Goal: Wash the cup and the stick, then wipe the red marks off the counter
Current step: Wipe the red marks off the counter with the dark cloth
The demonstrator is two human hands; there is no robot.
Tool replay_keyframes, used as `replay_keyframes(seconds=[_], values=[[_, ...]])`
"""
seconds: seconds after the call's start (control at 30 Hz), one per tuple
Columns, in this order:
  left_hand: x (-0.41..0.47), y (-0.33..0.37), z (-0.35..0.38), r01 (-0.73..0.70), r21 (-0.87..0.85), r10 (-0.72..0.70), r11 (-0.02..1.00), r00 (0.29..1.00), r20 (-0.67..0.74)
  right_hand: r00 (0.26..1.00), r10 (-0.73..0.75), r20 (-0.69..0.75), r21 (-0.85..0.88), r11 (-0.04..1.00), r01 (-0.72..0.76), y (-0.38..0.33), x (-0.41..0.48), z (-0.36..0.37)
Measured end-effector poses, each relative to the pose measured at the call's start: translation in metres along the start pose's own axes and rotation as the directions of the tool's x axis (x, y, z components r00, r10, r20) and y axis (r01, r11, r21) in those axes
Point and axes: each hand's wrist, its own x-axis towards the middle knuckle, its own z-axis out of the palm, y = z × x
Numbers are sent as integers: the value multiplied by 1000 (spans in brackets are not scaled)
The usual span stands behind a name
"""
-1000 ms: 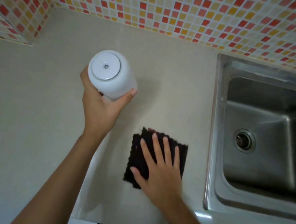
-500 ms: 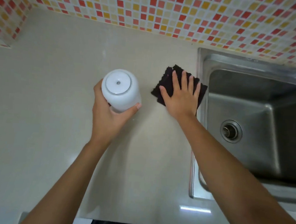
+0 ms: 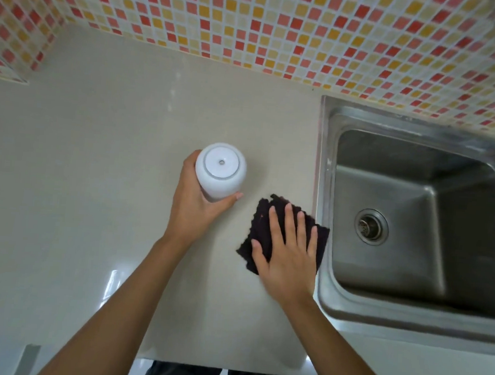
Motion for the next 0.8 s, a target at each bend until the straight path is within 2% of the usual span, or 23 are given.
replay_keyframes(seconds=[0.13, 0.2, 0.27, 0.3, 0.37, 0.43, 0.5, 0.57, 0.67, 0.73, 0.8], values=[[0, -2, -2, 13, 15, -14, 1000, 1000, 23, 1000, -5, -15, 5, 1000, 6, 1, -1, 2], [-4, -7, -3, 61, 23, -62, 998, 997, 49, 1000, -6, -9, 8, 1000, 6, 1, -2, 1], [-22, -12, -1, 160, 53, -161, 986, 987, 15, 1000, -15, 11, 33, 999, 14, 1, -1, 0], [-38, -10, 2, 225, 75, -223, 971, 974, -41, 1000, -23, 11, 82, 996, 22, 2, 0, -2], [-78, -3, 11, 269, 99, -257, 958, 959, -118, 999, -11, -42, 314, 949, 24, 7, -1, -7], [-105, 4, 22, 180, 177, -176, 968, 984, -41, 981, 132, -140, 542, 840, -36, 17, -5, -16], [-106, 5, 37, 19, 299, -51, 954, 994, 98, 916, 353, -191, 602, 779, -175, 34, -11, -24], [-87, 8, 57, -92, 390, 24, 916, 984, 176, 858, 502, -110, 610, 715, -340, 49, -14, -30], [-50, 17, 87, -150, 561, 11, 814, 970, 243, 850, 521, 81, 628, 635, -450, 63, -11, -31], [-30, 17, 98, -183, 666, -55, 723, 946, 319, 862, 500, 85, 655, 623, -427, 64, -9, -30], [-14, 15, 100, -225, 685, -108, 693, 907, 407, 868, 491, 75, 672, 618, -408, 64, -3, -31]])
